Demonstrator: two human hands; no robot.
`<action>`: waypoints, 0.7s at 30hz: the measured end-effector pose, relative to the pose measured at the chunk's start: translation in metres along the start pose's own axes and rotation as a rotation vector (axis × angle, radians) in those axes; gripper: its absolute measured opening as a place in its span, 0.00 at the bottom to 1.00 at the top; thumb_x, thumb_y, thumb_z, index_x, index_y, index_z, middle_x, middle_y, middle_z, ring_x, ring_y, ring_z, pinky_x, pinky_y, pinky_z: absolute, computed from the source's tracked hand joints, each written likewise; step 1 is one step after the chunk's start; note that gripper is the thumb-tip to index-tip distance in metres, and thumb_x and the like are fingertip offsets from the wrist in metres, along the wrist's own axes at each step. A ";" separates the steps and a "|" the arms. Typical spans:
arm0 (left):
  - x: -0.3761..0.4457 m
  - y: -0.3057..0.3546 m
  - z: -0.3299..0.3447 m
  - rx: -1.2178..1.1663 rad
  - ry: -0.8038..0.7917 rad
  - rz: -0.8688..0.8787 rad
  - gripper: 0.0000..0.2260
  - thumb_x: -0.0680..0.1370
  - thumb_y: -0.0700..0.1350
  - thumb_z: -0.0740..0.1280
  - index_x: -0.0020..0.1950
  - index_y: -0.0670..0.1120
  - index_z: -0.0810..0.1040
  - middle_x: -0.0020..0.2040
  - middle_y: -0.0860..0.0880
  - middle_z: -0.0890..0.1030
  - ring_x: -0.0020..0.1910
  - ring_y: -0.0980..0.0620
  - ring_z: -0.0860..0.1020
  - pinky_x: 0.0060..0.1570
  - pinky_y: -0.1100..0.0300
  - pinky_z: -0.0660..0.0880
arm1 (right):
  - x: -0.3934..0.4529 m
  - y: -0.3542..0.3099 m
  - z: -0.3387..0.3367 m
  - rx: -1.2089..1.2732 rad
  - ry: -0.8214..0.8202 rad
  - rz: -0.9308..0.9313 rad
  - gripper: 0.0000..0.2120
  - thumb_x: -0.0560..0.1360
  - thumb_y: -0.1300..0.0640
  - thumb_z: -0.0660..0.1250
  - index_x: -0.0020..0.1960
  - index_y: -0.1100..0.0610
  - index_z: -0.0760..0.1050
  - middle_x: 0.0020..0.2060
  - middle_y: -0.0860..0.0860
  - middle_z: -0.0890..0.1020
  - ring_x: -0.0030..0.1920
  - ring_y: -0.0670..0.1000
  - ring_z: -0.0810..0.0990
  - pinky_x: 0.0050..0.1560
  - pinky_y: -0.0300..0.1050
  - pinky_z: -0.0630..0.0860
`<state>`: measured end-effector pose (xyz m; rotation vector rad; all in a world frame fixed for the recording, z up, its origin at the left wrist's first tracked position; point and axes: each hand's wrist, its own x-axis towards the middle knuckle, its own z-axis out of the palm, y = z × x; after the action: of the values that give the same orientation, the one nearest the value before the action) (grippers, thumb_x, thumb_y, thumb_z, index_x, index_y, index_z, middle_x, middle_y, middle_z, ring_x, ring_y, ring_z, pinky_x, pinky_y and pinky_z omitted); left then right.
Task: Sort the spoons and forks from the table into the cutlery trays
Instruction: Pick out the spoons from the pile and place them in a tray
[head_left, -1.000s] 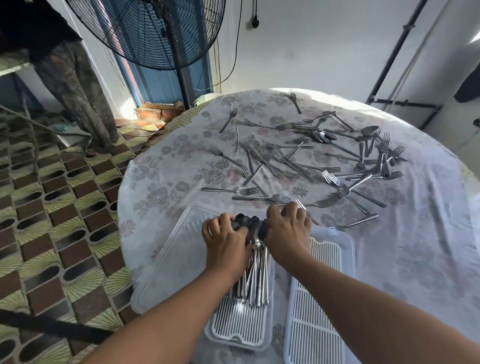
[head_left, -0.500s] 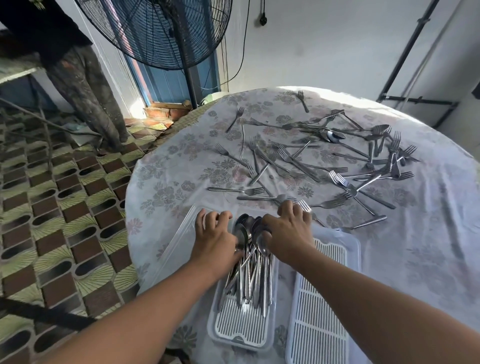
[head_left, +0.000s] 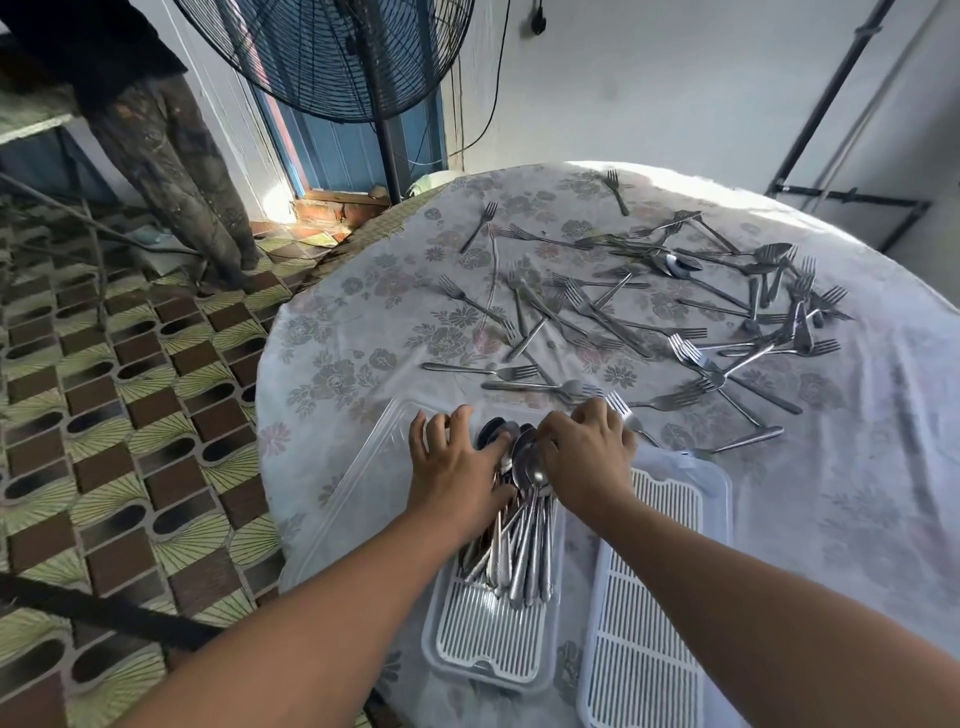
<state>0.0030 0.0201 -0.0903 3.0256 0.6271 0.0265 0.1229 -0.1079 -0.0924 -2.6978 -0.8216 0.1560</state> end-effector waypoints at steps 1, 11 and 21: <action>-0.001 -0.001 0.000 -0.022 0.026 0.008 0.27 0.77 0.67 0.66 0.75 0.63 0.67 0.77 0.43 0.56 0.74 0.38 0.53 0.75 0.38 0.43 | -0.001 0.002 0.000 0.003 0.000 0.012 0.11 0.80 0.47 0.63 0.62 0.44 0.77 0.60 0.51 0.68 0.63 0.55 0.66 0.66 0.56 0.62; -0.006 0.009 0.009 -0.048 0.067 0.217 0.21 0.73 0.70 0.66 0.50 0.55 0.85 0.62 0.49 0.66 0.67 0.43 0.61 0.75 0.43 0.38 | -0.006 0.013 -0.008 -0.136 0.009 -0.016 0.18 0.78 0.37 0.63 0.63 0.45 0.73 0.61 0.52 0.67 0.64 0.56 0.66 0.68 0.56 0.62; -0.007 0.016 0.013 -0.130 0.079 -0.042 0.15 0.77 0.62 0.65 0.45 0.54 0.86 0.64 0.53 0.66 0.66 0.44 0.60 0.75 0.42 0.44 | -0.006 0.008 -0.012 -0.222 -0.070 -0.019 0.18 0.76 0.39 0.65 0.62 0.45 0.75 0.65 0.54 0.65 0.67 0.58 0.63 0.70 0.59 0.60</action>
<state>0.0030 0.0021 -0.1022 2.8972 0.6676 0.1787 0.1244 -0.1210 -0.0833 -2.9042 -0.9348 0.1641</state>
